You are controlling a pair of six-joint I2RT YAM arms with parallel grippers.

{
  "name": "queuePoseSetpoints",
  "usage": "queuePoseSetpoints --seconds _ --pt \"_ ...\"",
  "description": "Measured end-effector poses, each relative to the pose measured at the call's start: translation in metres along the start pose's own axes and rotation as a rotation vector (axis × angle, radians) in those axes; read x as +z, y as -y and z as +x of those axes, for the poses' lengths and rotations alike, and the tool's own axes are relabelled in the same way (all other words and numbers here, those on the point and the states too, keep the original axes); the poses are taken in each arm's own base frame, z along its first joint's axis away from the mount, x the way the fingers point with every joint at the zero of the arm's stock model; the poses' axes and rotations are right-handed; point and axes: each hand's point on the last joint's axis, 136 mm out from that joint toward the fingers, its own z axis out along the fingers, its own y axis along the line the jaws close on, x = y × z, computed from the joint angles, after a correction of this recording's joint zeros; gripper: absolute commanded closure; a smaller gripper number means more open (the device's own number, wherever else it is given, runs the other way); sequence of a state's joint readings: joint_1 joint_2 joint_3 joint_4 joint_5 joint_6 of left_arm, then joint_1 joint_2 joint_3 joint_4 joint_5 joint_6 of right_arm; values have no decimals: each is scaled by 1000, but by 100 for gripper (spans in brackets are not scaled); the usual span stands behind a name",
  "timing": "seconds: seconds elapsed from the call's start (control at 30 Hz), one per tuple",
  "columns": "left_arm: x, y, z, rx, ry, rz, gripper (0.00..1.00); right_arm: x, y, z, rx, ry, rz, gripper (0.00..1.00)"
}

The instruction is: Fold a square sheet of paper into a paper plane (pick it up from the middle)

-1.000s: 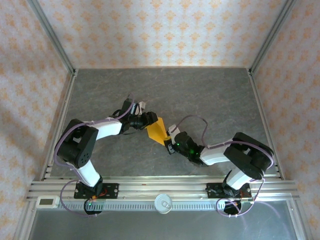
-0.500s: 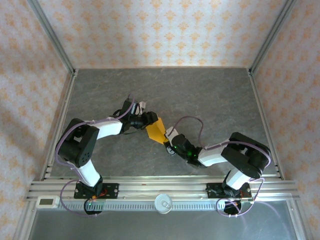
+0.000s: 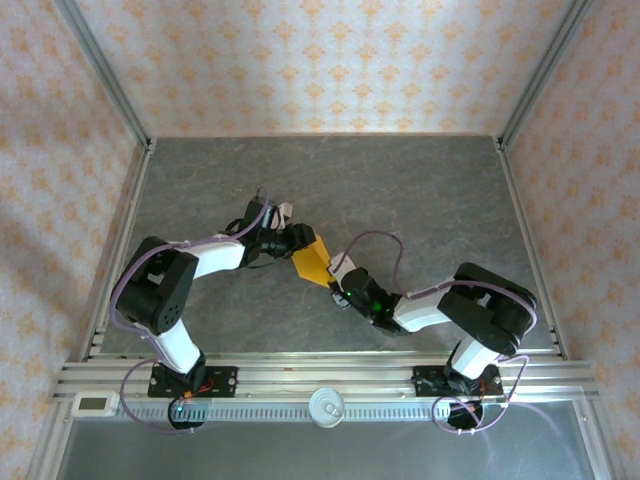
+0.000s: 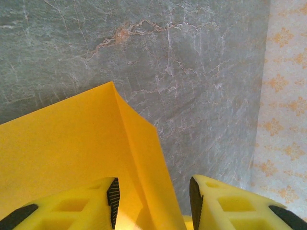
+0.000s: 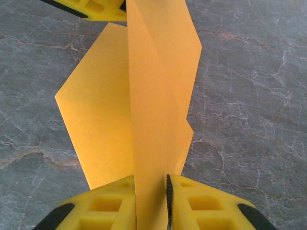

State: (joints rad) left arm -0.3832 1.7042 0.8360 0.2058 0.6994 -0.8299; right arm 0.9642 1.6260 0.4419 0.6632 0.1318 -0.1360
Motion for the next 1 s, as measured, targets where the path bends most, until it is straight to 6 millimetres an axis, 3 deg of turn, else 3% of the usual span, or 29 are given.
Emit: queuePoseSetpoints --seconds 0.13,0.5,1.0 --pt "0 0 0 0 0 0 56 0 0 -2 2 8 -1 86" --pt "1 -1 0 -2 -2 -2 57 0 -2 -5 11 20 -10 83" --pt "3 -4 1 -6 -6 -8 58 -1 -5 -6 22 29 -29 97"
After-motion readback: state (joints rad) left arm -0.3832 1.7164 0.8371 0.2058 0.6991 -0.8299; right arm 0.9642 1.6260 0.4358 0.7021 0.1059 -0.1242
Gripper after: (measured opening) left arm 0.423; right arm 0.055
